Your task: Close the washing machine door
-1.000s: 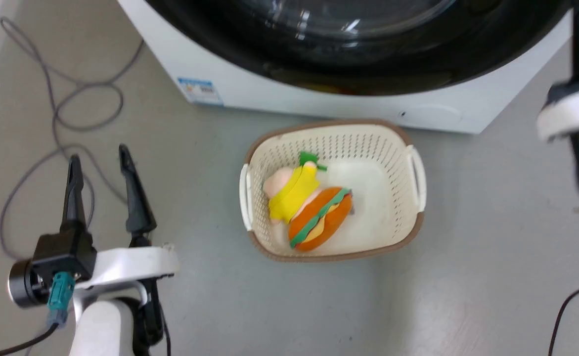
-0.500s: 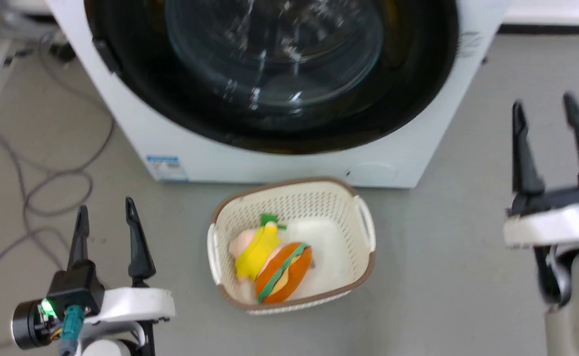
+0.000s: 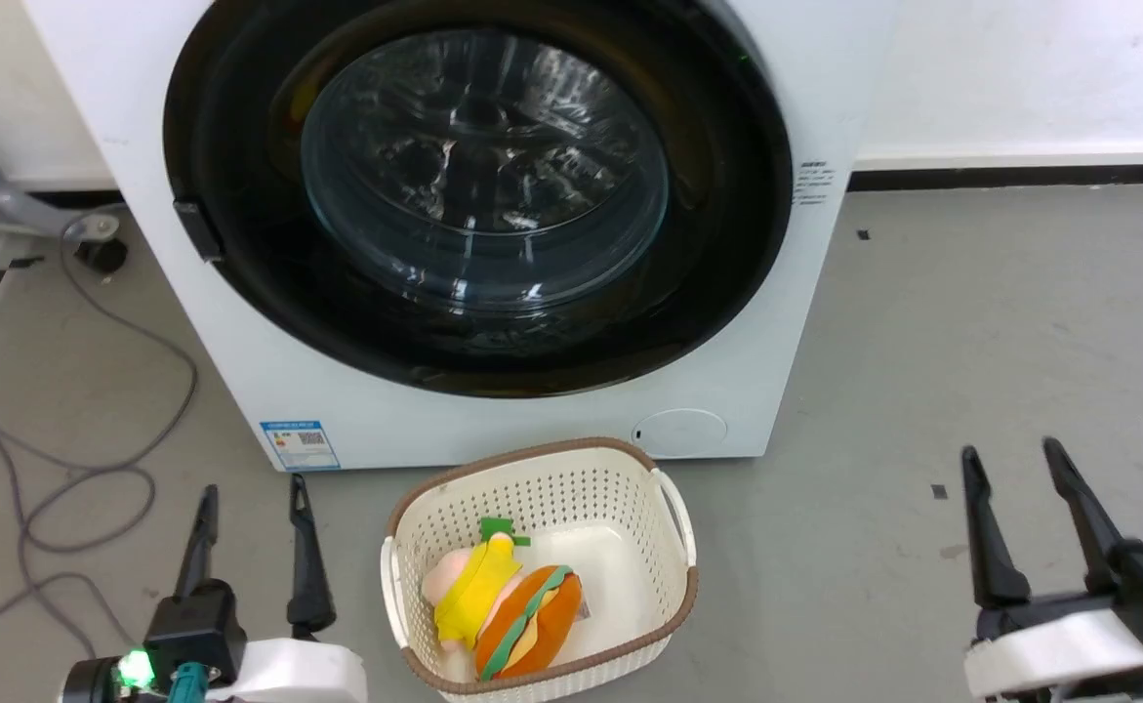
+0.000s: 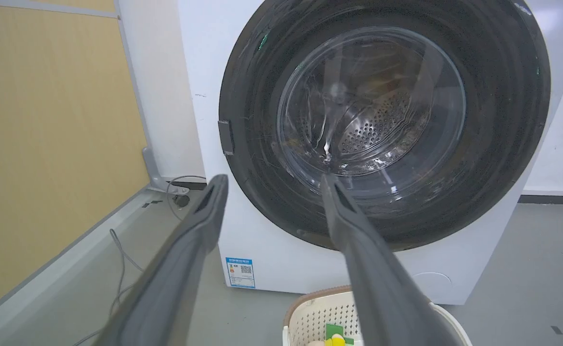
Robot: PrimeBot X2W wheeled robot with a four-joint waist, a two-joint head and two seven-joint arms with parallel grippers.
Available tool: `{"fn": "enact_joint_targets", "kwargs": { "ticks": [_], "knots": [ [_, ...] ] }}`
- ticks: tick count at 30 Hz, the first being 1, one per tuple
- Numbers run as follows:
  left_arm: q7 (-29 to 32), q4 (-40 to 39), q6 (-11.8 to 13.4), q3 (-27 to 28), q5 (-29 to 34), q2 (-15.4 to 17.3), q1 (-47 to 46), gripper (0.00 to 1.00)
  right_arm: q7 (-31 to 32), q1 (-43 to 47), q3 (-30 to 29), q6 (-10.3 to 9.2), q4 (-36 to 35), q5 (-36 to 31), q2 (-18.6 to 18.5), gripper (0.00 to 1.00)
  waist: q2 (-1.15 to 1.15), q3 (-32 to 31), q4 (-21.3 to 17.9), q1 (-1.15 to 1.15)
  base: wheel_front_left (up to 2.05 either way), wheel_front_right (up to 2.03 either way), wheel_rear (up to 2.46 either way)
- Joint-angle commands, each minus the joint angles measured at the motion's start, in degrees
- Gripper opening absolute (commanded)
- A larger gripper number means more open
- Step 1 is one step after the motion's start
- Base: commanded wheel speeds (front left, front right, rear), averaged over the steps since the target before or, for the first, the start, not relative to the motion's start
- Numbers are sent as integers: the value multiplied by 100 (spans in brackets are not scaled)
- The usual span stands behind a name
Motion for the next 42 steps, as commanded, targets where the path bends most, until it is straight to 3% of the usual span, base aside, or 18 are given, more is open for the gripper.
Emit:
{"fn": "enact_joint_targets", "kwargs": {
  "ticks": [1, 6, 7, 42],
  "knots": [
    [-30, 44, -57, -15, 46, 11, 68, 100, -26, 151, -6, -5, -98, 101, 23, 100, 0, -68, -36, 1, 0, 0, 0],
    [-30, 99, -130, -47, 52, 11, 109, 100, -26, 325, -14, -5, -201, 178, 24, 100, 0, -114, -34, 1, 0, 0, 0],
    [1, 90, -113, -45, 7, 0, 36, 0, 1, 261, -8, 0, -179, 133, 2, 0, 0, -115, -35, 1, 0, 0, 0],
    [378, 6, -284, -68, 67, 1, -4, 0, 379, 260, 191, -1, -271, 63, 7, 0, 0, -108, 13, 1, 0, 0, 0]
  ]
}}
